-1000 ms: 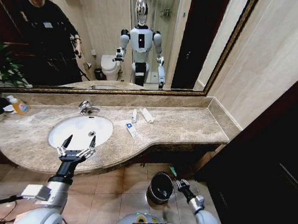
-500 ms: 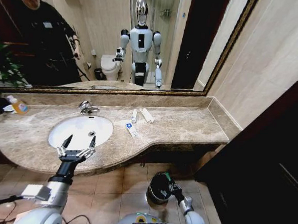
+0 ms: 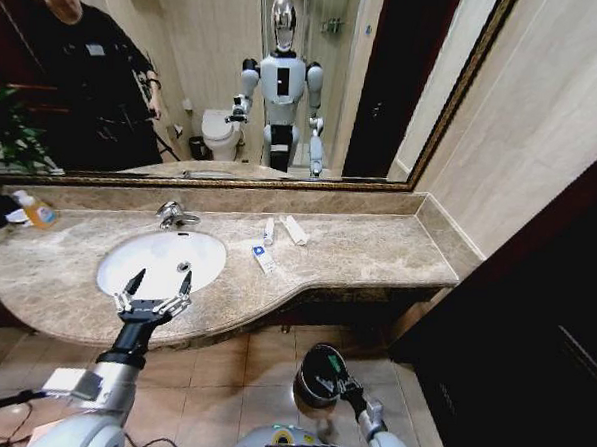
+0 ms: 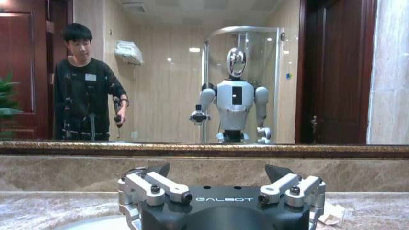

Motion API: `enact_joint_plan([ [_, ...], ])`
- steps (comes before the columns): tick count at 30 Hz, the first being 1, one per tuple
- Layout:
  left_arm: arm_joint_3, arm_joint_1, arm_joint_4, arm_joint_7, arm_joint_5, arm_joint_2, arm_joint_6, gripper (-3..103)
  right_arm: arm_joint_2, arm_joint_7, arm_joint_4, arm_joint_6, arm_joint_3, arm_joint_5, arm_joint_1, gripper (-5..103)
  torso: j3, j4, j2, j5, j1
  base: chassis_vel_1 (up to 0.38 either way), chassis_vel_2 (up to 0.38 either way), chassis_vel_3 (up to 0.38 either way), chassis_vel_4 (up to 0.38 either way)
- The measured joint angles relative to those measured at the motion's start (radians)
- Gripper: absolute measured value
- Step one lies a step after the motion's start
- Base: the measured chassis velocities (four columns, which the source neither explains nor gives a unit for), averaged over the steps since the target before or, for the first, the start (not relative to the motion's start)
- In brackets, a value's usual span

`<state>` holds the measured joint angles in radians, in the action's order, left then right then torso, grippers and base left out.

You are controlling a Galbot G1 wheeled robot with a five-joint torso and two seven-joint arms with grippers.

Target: Pick up the trash from the sink and place it in the trash bin.

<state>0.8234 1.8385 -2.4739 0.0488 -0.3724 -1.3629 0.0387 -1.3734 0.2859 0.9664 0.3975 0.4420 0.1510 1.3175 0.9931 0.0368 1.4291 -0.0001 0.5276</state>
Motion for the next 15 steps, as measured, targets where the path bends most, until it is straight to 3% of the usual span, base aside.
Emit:
enact_joint_plan([
  [1, 0.000, 0.000, 0.000, 0.000, 0.000, 0.000, 0.000, 100, 0.002, 0.000, 0.009, 0.000, 0.000, -0.006, 0.004, 18, 0.000, 0.0000, 0.000, 0.0001, 0.000, 0.000, 0.000, 0.000, 0.000],
  [4, 0.000, 0.000, 0.000, 0.000, 0.000, 0.000, 0.000, 100, 0.006, 0.002, 0.021, 0.002, 0.000, -0.012, 0.010, 22, 0.000, 0.0000, 0.000, 0.0001, 0.000, 0.000, 0.000, 0.000, 0.000],
  [11, 0.000, 0.000, 0.000, 0.000, 0.000, 0.000, 0.000, 100, 0.023, 0.003, 0.059, -0.007, 0.001, -0.021, 0.019, 54, 0.000, 0.0000, 0.000, 0.0001, 0.000, 0.000, 0.000, 0.000, 0.000],
  [15, 0.000, 0.000, 0.000, 0.000, 0.000, 0.000, 0.000, 100, 0.030, 0.003, 0.072, -0.012, 0.001, -0.026, 0.023, 65, 0.000, 0.0000, 0.000, 0.0001, 0.000, 0.000, 0.000, 0.000, 0.000],
])
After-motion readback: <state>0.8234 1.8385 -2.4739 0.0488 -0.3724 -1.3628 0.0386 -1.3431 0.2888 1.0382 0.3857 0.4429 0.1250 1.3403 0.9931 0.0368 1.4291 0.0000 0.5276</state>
